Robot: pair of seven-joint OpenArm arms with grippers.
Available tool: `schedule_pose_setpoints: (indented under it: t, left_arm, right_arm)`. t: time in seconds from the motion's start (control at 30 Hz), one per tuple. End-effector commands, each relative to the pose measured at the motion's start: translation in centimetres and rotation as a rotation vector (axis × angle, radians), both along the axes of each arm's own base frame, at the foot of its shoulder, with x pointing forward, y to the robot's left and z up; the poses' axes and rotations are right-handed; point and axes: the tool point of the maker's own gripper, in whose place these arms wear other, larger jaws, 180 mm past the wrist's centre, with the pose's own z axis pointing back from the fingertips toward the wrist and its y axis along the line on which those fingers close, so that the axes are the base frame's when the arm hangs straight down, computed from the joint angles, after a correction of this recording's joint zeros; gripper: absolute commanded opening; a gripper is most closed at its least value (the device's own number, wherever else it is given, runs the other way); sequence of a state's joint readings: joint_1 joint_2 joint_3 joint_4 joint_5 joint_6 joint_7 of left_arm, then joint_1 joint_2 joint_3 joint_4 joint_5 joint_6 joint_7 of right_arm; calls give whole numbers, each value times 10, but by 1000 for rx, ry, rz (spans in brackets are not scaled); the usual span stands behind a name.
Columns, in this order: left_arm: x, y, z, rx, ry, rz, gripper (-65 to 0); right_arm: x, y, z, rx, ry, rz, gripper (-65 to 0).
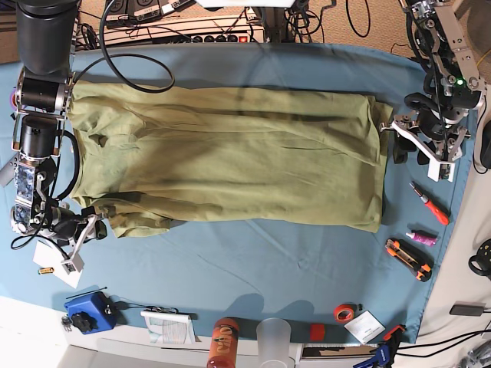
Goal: Layout the t-shirt on the table in an organized manner, then fold the t-shirt properly
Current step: 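Grasp the shirt hem corner with the right gripper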
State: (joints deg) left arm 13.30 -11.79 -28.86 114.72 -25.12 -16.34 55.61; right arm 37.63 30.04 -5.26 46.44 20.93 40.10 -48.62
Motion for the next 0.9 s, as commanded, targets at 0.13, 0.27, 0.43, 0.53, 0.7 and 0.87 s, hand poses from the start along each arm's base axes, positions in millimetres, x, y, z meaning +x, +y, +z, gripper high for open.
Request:
schedule_pose_setpoints:
  t: [0.13,0.27,0.43,0.53,0.7,0.87]
  left_arm:
    - [7,1,12,6,-48,-8,-330]
    - [6,1,12,6,-47,-7,-330]
    - [6,1,12,6,-47,-7,-330]
    - [6,1,12,6,-47,-7,-330]
    - [6,1,12,6,-47,-8,-330]
    - [6,1,12,5,-47,-8,-330]
  right_arm:
    - [4,-12,18,-25,2,-17,-401]
    - [-1,-14,14,-38,40,-19,-401]
    - [-1,-14,13,-38,40,-19,-401]
    - [10,-12,22,-28,-37,-12,-401]
    - [15,-11,22,-63,-71,2,-401]
    - [9,1,-4,-51,-56,19,-401]
